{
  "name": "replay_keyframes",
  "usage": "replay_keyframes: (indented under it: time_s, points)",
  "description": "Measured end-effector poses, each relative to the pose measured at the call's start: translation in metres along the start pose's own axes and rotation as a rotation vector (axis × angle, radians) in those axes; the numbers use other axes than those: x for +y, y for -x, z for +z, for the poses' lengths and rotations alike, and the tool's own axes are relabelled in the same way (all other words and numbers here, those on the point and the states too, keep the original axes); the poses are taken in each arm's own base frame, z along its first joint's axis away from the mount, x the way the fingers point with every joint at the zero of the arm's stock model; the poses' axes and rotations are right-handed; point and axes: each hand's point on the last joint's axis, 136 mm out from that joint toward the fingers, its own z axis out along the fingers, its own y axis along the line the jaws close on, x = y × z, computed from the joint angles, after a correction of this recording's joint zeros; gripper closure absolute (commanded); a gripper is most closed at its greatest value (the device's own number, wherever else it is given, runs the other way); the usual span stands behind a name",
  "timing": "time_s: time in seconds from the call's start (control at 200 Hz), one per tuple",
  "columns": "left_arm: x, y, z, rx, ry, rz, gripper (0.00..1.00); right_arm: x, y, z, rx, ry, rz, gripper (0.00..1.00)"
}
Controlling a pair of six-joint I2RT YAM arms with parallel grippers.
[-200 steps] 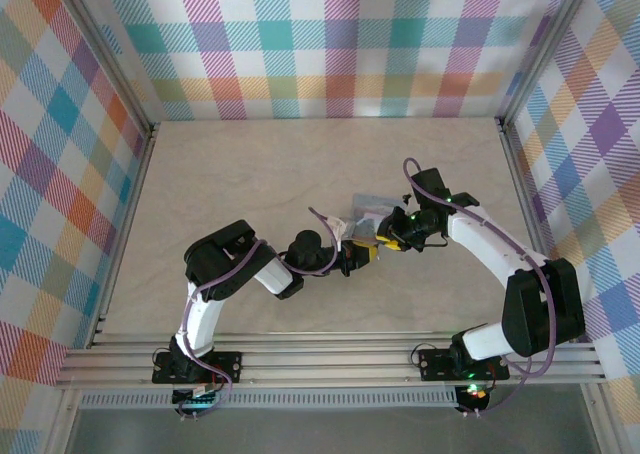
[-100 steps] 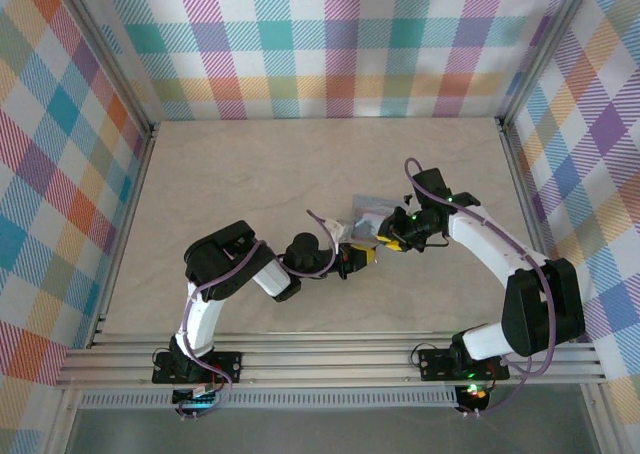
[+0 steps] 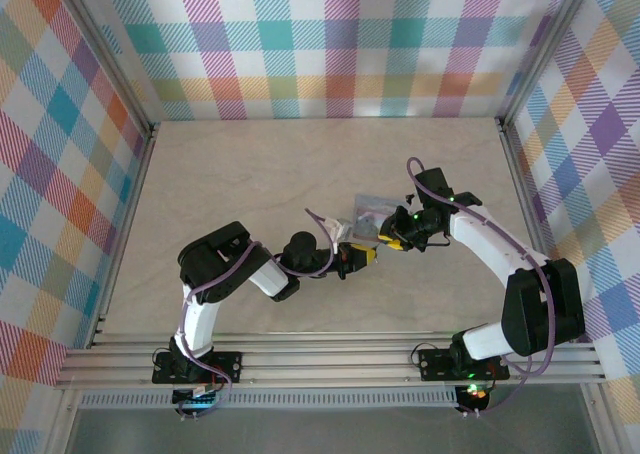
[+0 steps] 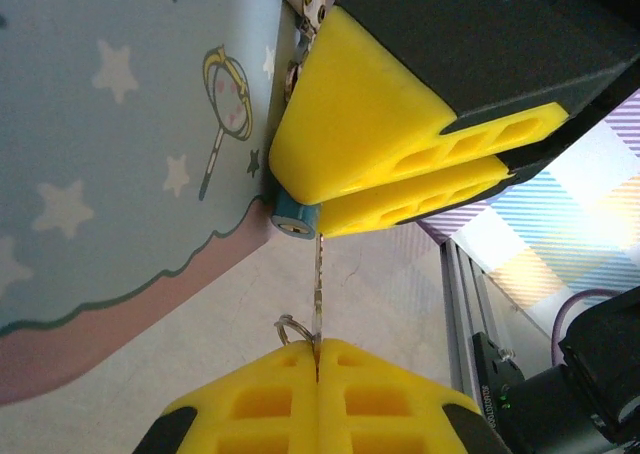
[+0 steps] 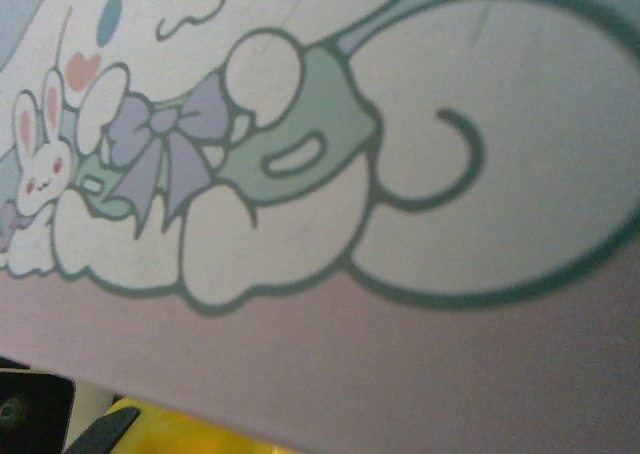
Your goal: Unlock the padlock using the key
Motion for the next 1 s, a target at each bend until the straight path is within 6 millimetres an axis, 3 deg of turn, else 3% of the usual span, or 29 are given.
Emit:
replay_keyframes:
  time_s: [0.33, 1.0]
  points:
    - [-0.0028, 0.0065, 0.0036, -0.013, -0.011, -0.006, 1.0, 0.0007, -0.0007, -0.0001, 0.004, 0.004, 0.0, 1.0]
    - [0.0052, -0.0014, 0.0068, 0.003, 0.0, -0.027, 1.0, -0.0005, -0.0005, -0.0001, 0.002, -0.002, -0.002, 1.0]
